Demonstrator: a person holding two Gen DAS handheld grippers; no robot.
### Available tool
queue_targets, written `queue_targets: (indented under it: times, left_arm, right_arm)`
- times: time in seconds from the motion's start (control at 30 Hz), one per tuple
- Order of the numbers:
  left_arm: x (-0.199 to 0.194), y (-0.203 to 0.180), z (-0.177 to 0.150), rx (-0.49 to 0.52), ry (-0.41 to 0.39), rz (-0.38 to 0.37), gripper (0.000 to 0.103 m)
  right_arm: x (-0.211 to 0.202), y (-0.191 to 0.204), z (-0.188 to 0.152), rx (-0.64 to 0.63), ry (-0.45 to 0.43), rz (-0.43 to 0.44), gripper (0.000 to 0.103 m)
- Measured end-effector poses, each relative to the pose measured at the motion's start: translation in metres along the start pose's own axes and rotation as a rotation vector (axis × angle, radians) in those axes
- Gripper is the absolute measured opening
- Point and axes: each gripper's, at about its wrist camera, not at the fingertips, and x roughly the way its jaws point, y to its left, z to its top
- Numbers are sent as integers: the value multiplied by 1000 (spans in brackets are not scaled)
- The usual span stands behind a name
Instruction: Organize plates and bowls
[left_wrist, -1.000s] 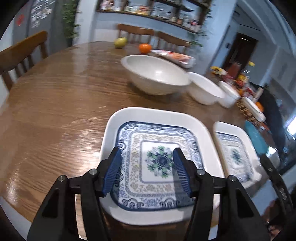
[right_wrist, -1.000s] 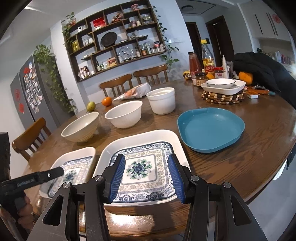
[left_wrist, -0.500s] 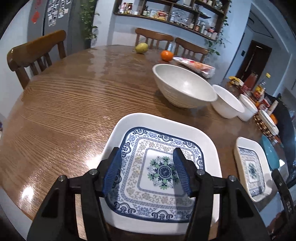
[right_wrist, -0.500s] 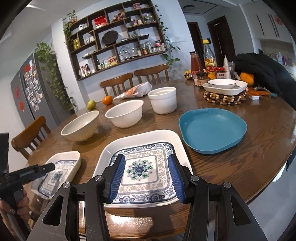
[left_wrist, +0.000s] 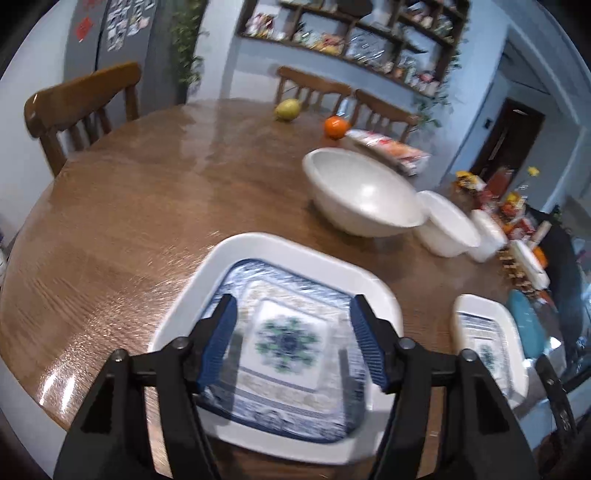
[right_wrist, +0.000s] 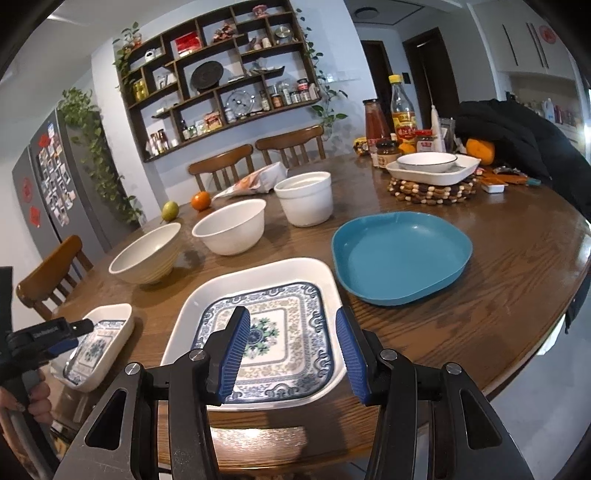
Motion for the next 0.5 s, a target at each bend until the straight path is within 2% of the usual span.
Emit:
queue_targets:
  times: [0.07, 0.1, 0.17, 0.27, 0.37, 0.5]
  left_arm:
    - [-11, -14, -1, 18, -30, -64, 76]
    - [-16, -21, -3, 31, -40, -101, 81]
    - [-22, -41, -7, 69, -40, -193, 83]
    - [-20, -69, -17, 137, 7, -267, 84]
    - [-14, -93, -29, 203, 43, -297, 83]
    - [-7, -109, -41, 237, 69, -314, 83]
  right_arm:
    - [-3, -5, 3, 11, -9, -11, 62]
    - [-4, -8, 4, 20, -15, -16, 65]
    - [-3, -16, 8, 39, -12, -27, 65]
    - [0, -24, 13, 63, 9, -35, 65]
    - [0, -26, 16, 64, 18, -4, 65]
    - [1, -31, 15, 80, 36, 45, 65]
